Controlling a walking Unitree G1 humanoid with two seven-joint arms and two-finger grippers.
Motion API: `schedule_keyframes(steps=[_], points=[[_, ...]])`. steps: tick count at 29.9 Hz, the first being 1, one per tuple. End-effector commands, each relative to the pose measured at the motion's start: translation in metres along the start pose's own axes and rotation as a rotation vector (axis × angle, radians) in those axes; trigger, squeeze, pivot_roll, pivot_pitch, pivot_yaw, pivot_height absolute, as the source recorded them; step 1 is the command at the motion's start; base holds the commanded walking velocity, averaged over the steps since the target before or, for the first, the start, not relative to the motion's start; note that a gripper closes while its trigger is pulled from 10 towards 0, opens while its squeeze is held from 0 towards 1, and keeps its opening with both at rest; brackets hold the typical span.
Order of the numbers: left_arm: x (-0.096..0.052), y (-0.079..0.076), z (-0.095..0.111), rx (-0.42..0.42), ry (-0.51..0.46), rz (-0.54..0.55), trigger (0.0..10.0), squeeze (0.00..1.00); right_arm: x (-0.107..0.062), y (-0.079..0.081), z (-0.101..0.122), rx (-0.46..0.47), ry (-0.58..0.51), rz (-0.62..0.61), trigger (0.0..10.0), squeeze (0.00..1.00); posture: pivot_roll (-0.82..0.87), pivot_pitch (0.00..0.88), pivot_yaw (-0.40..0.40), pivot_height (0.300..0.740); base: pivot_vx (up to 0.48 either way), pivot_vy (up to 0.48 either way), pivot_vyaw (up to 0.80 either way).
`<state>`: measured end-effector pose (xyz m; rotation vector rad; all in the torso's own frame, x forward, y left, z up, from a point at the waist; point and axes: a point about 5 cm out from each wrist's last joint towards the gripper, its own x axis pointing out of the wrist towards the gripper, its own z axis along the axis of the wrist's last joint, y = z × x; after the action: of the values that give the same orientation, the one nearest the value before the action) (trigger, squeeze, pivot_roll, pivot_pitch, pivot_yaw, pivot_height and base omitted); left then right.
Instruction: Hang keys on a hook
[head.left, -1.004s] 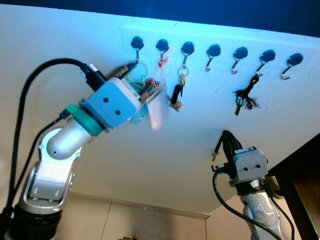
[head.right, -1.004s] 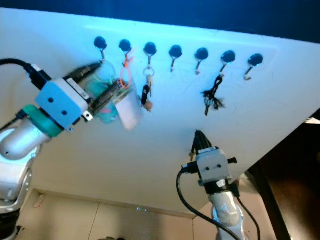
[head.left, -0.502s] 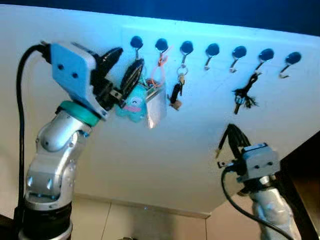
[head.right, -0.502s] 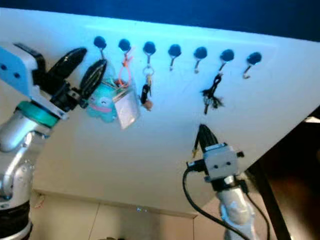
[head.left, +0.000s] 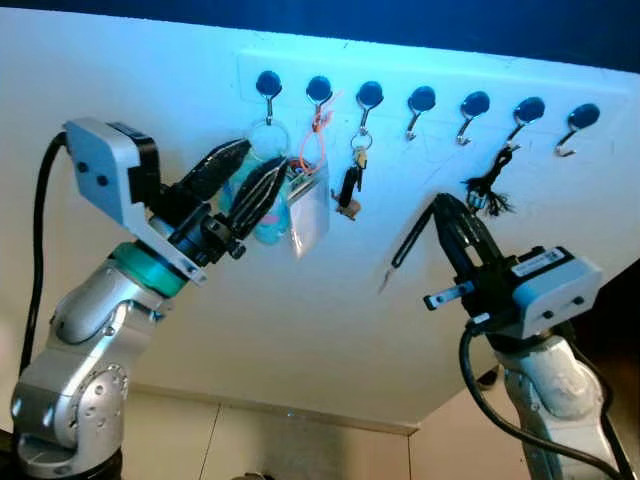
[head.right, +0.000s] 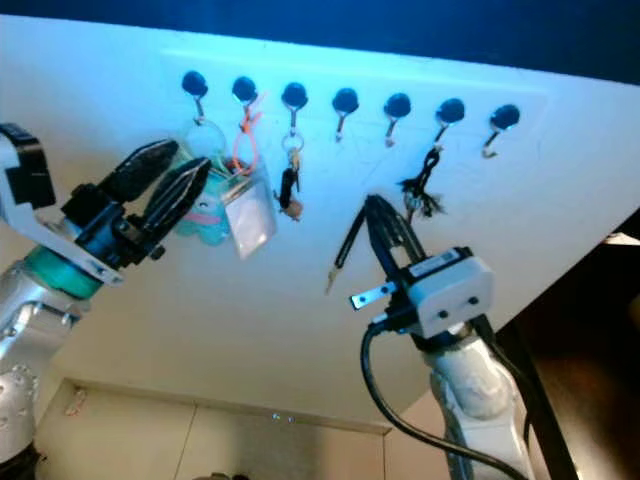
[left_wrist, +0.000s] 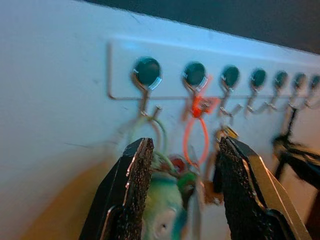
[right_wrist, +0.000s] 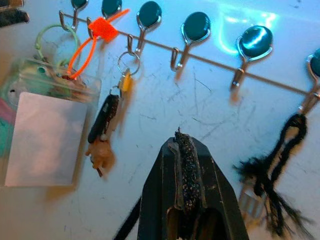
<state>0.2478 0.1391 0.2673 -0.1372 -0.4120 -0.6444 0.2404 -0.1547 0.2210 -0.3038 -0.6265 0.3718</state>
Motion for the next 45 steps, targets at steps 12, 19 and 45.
schedule_keyframes(steps=[12,19,45], points=[[0.004,-0.005,0.006,0.189,0.069,-0.071,10.0,0.0,0.025,0.0,0.015,0.012,-0.088,0.03,10.0,0.0,0.02,0.0,0.048,0.74,0.0,0.0,0.0],[0.008,-0.004,0.009,0.162,0.046,-0.042,10.0,0.0,0.029,-0.004,0.023,-0.014,-0.12,0.04,10.0,0.0,0.02,0.0,0.054,0.74,0.0,0.0,0.0],[0.022,-0.009,0.019,0.166,0.001,-0.067,10.0,0.0,0.049,-0.005,0.04,-0.032,-0.226,-0.001,10.0,0.0,0.03,0.0,0.068,0.74,0.0,0.0,0.0]])
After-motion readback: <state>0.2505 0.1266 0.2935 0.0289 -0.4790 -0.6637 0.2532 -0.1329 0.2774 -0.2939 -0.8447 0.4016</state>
